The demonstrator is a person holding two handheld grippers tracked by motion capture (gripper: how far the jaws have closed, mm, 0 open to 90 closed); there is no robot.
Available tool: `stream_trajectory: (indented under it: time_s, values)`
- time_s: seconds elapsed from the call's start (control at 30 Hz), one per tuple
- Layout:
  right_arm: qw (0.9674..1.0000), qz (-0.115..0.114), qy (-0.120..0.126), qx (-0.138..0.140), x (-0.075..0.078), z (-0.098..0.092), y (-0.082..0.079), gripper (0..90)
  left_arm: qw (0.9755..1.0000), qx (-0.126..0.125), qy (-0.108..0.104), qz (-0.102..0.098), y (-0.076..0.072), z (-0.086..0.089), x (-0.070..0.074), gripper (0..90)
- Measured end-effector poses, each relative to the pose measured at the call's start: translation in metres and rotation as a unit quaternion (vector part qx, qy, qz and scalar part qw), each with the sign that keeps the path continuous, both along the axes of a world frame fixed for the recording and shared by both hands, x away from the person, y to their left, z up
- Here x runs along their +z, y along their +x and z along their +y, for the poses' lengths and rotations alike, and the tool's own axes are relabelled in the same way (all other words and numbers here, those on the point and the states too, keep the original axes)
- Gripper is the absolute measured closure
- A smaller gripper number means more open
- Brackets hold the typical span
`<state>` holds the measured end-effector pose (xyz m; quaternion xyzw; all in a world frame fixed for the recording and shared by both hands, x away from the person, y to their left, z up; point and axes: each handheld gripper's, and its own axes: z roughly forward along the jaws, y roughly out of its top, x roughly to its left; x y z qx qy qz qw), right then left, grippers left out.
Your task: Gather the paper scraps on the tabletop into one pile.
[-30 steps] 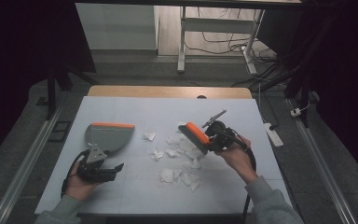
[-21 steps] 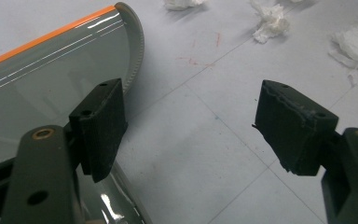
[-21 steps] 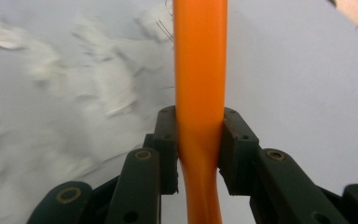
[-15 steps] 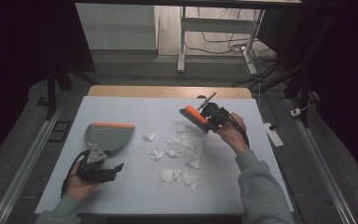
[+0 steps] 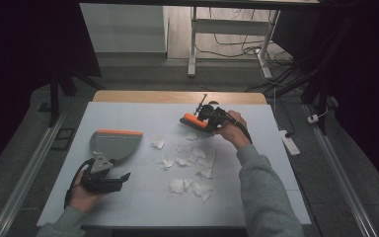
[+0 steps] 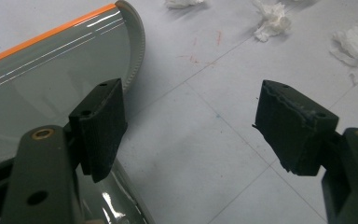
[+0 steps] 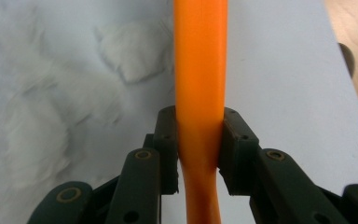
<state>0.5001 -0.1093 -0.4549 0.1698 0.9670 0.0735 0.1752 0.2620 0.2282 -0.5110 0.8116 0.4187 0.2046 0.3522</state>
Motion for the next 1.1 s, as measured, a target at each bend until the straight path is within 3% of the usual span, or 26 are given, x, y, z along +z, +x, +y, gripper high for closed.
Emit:
stream_trajectory:
  time_s: [0.13, 0.27, 0.4, 0.47, 0.57, 0.7, 0.83, 1.0, 1.1]
  values:
    - [0.9992, 0.01, -0.019, 0.035, 0.001, 0.0, -0.016, 71.2, 1.0, 0.0, 0.001, -0.002, -0.001, -0.001, 0.001, 25.1]
    - [0.997, 0.029, -0.021, 0.068, 0.004, -0.007, -0.038, 71.3, 1.0, 0.001, -0.001, -0.002, -0.001, 0.0, 0.001, 25.1]
    - [0.9946, 0.048, -0.004, 0.092, 0.011, -0.018, -0.061, 71.2, 1.0, 0.0, 0.001, -0.002, -0.002, -0.001, 0.001, 25.1]
    - [0.9958, 0.028, 0.01, 0.087, 0.019, -0.024, -0.07, 71.2, 1.0, 0.0, 0.001, -0.002, -0.001, -0.002, 0.001, 25.1]
    - [0.9961, 0.02, 0.055, 0.066, 0.033, -0.036, -0.075, 71.1, 1.0, 0.001, 0.001, -0.002, -0.002, -0.002, 0.002, 25.1]
    - [0.9943, 0.0, 0.099, 0.04, 0.048, -0.051, -0.079, 71.1, 1.0, 0.0, 0.001, -0.003, -0.002, -0.003, 0.003, 25.1]
    - [0.992, -0.013, 0.123, 0.024, 0.054, -0.061, -0.081, 71.1, 1.0, 0.0, 0.001, -0.003, -0.002, -0.003, 0.003, 25.1]
    - [0.9859, -0.034, 0.164, 0.006, 0.056, -0.067, -0.081, 71.0, 1.0, 0.001, 0.002, -0.003, -0.002, -0.003, 0.002, 25.1]
    - [0.9832, -0.048, 0.176, -0.003, 0.061, -0.067, -0.08, 71.1, 1.0, 0.002, 0.001, -0.002, -0.001, -0.002, 0.002, 25.1]
